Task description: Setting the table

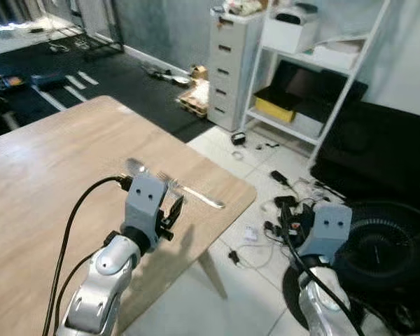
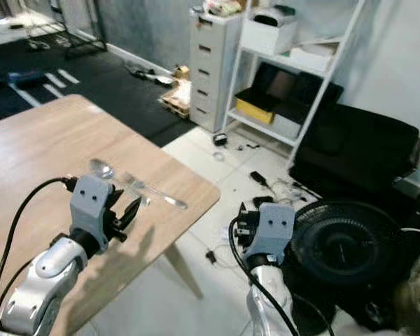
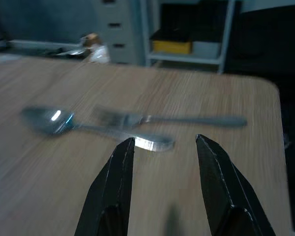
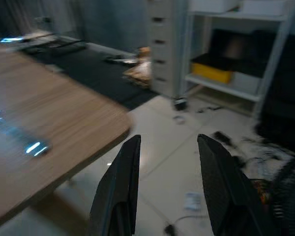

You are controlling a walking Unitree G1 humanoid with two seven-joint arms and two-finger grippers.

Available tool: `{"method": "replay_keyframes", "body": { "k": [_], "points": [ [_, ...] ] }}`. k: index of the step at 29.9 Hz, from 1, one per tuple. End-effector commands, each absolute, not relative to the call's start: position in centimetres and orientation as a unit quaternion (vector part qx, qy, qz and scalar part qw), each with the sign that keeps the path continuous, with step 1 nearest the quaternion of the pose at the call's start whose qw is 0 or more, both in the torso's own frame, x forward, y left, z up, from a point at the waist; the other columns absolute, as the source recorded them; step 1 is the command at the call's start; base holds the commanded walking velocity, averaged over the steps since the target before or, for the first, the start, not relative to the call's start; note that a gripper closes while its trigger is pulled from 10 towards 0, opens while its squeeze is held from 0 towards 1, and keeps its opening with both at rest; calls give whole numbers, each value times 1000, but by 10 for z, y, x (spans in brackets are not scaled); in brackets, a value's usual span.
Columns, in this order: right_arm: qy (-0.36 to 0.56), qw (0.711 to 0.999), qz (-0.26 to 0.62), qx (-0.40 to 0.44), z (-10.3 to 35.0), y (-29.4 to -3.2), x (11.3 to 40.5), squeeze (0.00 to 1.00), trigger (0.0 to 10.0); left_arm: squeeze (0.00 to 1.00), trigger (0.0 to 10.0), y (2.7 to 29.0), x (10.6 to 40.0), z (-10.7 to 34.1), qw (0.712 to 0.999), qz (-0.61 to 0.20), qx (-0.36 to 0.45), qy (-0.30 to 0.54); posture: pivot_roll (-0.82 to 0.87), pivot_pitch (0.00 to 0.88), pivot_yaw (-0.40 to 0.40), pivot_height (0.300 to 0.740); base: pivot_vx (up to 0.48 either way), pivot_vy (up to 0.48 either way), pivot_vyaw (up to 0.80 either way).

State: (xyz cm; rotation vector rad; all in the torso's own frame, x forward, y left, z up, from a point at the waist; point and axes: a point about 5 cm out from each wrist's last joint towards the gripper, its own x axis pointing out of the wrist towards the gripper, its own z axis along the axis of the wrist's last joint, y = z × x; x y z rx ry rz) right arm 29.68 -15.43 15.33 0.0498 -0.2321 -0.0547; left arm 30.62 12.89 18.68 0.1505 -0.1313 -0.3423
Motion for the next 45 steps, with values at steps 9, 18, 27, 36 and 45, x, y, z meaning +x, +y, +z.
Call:
{"method": "replay_keyframes", "body": {
  "k": [9,18,27,36,45],
  "points": [
    [-96,995,-32,21,145,-156,293,0,10000,0,10000,126,304,180,980,-174,75,-54,118,121,79,740,-358,0,0],
    [-95,995,-32,20,145,-156,293,0,10000,0,10000,126,304,180,980,-174,75,-53,117,123,79,740,-342,0,0],
    [-95,995,-32,20,145,-156,293,0,10000,0,10000,126,304,180,980,-174,75,-53,117,123,79,740,-341,0,0],
    [-94,995,-32,20,145,-156,293,0,10000,0,10000,126,304,180,980,-174,75,-53,117,123,79,740,-341,0,0],
    [-83,996,-33,30,142,-156,294,0,10000,0,10000,125,305,177,981,-176,72,-44,113,115,83,740,-111,0,-533]
  ]
}}
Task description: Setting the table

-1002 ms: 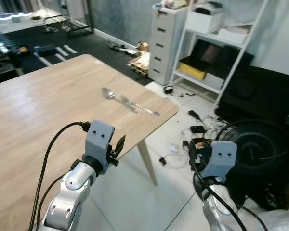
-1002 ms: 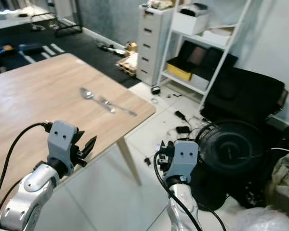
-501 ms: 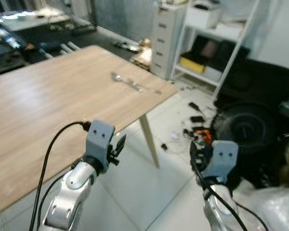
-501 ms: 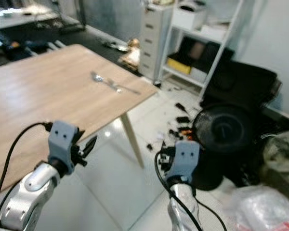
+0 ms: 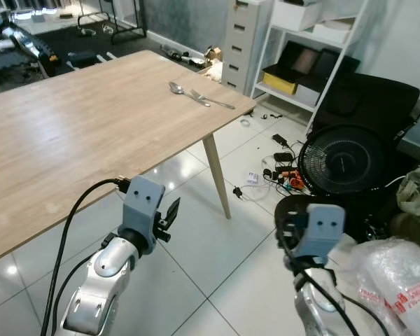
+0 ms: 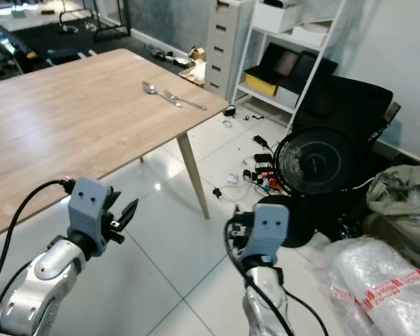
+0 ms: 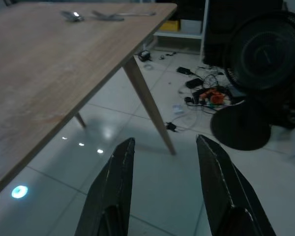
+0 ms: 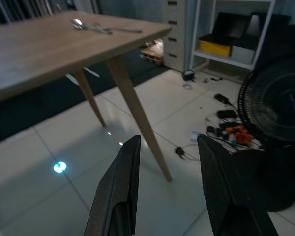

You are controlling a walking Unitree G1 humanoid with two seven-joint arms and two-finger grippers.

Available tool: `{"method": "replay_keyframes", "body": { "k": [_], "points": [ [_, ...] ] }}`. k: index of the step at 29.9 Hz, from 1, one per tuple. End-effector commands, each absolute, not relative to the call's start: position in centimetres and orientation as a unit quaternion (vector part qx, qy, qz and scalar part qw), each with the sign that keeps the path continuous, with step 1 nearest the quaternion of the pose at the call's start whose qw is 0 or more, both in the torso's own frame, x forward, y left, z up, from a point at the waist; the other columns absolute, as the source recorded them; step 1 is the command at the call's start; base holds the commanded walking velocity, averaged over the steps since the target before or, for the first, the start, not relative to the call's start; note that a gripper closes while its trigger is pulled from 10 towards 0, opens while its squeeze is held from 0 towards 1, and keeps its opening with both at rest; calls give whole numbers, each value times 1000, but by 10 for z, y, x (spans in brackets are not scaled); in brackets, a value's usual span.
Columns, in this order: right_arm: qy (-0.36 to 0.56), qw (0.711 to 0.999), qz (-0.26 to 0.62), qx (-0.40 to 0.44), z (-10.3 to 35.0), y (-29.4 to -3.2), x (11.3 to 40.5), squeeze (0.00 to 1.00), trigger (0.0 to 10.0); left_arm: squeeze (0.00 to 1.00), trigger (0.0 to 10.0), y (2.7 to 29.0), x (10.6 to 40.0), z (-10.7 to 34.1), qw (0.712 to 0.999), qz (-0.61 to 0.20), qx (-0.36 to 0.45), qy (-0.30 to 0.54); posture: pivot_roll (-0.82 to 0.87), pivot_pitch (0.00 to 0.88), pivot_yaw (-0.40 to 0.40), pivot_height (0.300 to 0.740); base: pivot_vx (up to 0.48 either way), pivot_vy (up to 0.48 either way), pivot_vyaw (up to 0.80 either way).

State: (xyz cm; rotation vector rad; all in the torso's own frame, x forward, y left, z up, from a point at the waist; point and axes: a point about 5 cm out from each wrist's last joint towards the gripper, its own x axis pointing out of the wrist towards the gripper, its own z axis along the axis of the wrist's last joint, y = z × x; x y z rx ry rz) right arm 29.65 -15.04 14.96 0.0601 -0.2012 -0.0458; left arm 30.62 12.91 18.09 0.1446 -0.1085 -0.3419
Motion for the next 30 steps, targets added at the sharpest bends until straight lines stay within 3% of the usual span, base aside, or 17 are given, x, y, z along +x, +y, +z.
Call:
{"method": "replay_keyframes", "body": {
  "k": [1,30],
  "points": [
    [-83,996,-33,30,141,-156,294,0,10000,0,10000,125,305,177,981,-176,72,-44,111,113,83,740,0,0,-800],
    [-75,996,-35,27,138,-159,292,0,10000,0,10000,124,305,174,980,-181,74,-40,110,115,85,740,0,0,-800]
  ]
}}
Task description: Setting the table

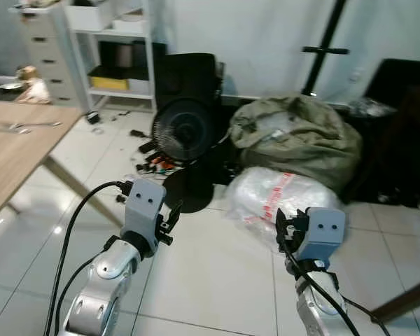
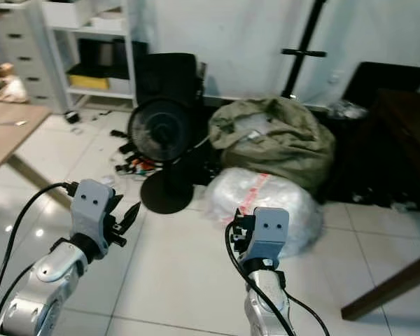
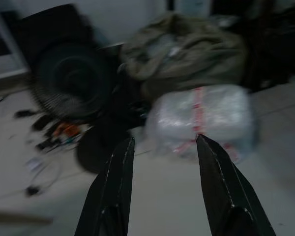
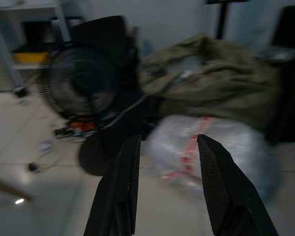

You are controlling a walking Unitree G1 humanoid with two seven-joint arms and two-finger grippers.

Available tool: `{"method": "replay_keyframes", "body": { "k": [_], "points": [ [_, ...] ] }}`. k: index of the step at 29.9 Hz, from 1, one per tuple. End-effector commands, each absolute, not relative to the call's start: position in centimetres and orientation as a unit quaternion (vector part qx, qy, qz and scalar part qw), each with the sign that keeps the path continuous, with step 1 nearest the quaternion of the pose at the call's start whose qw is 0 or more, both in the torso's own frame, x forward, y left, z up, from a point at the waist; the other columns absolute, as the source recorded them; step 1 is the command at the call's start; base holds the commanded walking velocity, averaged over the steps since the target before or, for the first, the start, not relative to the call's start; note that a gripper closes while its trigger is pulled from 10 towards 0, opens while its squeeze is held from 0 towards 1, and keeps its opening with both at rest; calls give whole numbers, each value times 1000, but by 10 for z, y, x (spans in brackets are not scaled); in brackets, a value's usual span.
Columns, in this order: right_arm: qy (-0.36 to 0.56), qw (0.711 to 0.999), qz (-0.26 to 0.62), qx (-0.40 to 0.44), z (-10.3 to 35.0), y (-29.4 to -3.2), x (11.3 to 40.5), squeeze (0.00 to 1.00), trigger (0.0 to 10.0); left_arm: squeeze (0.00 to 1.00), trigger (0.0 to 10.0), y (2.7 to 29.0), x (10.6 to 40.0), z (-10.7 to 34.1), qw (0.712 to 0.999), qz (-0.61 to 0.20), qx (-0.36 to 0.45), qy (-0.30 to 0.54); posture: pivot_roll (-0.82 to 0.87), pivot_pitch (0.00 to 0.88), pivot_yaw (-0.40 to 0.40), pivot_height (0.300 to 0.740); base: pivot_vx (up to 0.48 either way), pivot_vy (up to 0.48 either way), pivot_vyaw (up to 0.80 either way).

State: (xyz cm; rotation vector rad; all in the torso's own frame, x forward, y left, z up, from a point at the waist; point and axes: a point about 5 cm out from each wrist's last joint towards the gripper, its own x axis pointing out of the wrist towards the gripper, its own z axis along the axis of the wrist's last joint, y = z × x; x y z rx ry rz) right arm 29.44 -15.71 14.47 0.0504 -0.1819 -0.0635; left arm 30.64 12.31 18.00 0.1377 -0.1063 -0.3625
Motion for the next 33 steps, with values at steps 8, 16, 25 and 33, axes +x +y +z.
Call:
{"method": "replay_keyframes", "body": {
  "k": [8,16,25,33],
  "points": [
    [-71,996,-37,26,136,-159,292,0,10000,0,10000,123,305,171,979,-186,73,-37,107,121,85,740,0,0,-800],
    [-71,997,-36,26,136,-158,292,0,10000,0,10000,123,304,171,979,-188,72,-36,108,122,85,740,0,0,-800],
    [-70,997,-36,26,136,-158,291,0,10000,0,10000,122,304,171,979,-190,71,-36,107,123,85,740,0,0,-800],
    [-70,997,-36,26,136,-157,291,0,10000,0,10000,122,304,171,978,-191,71,-36,106,124,85,740,0,0,-800]
  ]
}}
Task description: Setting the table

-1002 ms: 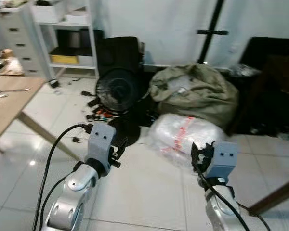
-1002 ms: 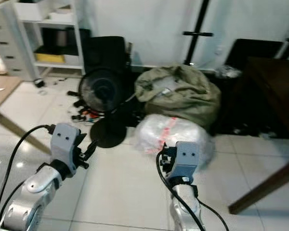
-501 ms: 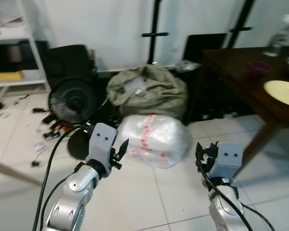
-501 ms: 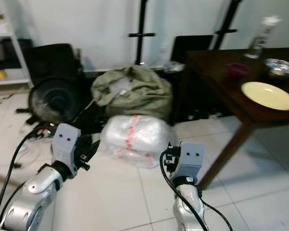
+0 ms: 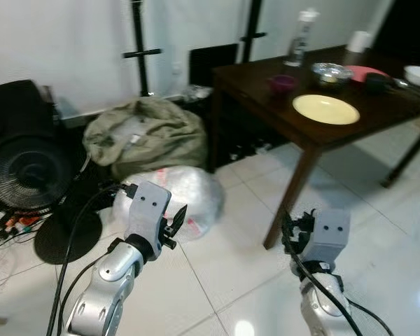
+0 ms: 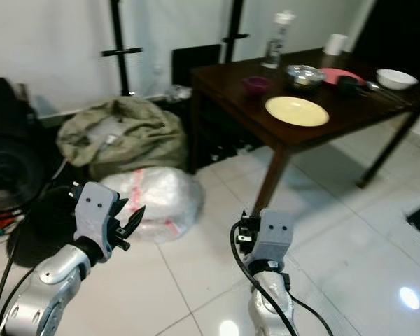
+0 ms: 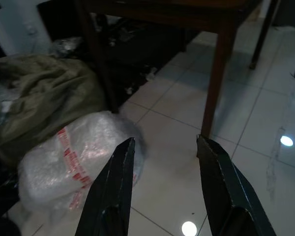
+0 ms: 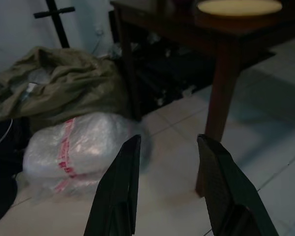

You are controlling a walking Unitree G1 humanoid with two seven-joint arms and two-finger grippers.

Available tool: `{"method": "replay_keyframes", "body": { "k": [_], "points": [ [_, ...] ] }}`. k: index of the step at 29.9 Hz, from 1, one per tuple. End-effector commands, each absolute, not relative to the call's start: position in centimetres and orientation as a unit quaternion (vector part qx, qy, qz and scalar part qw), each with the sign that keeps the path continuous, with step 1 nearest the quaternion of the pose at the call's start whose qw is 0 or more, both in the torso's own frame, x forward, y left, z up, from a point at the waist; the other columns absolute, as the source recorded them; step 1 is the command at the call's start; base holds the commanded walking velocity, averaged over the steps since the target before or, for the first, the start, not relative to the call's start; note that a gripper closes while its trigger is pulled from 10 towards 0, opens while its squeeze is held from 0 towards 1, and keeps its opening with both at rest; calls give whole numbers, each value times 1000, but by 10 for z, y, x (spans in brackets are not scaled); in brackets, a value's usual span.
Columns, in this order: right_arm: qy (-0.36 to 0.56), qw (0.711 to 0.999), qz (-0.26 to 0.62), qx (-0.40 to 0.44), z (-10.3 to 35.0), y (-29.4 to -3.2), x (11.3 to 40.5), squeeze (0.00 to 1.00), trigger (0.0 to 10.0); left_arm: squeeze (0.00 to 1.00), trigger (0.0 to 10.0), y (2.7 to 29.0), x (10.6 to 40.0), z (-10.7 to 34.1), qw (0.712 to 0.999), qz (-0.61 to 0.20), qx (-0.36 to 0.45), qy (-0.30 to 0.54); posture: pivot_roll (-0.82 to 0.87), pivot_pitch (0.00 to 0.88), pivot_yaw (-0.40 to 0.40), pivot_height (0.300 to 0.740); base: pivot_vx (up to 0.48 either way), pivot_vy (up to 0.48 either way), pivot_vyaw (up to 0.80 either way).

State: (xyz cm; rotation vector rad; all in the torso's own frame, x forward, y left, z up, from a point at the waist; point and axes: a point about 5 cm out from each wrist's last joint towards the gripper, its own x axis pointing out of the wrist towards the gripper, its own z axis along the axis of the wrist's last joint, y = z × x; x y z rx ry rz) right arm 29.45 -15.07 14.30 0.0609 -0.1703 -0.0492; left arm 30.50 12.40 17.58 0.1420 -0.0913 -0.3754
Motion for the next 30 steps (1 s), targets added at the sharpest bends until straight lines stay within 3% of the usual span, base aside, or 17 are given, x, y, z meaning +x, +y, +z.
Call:
{"method": "replay_keyframes", "body": {
  "k": [1,30],
  "points": [
    [-70,997,-36,26,136,-157,291,0,10000,0,10000,122,304,171,978,-191,71,-36,106,124,85,740,0,0,-800],
    [-71,997,-33,24,137,-156,292,0,10000,0,10000,122,303,170,978,-192,71,-36,107,119,83,740,0,0,-800]
  ]
}}
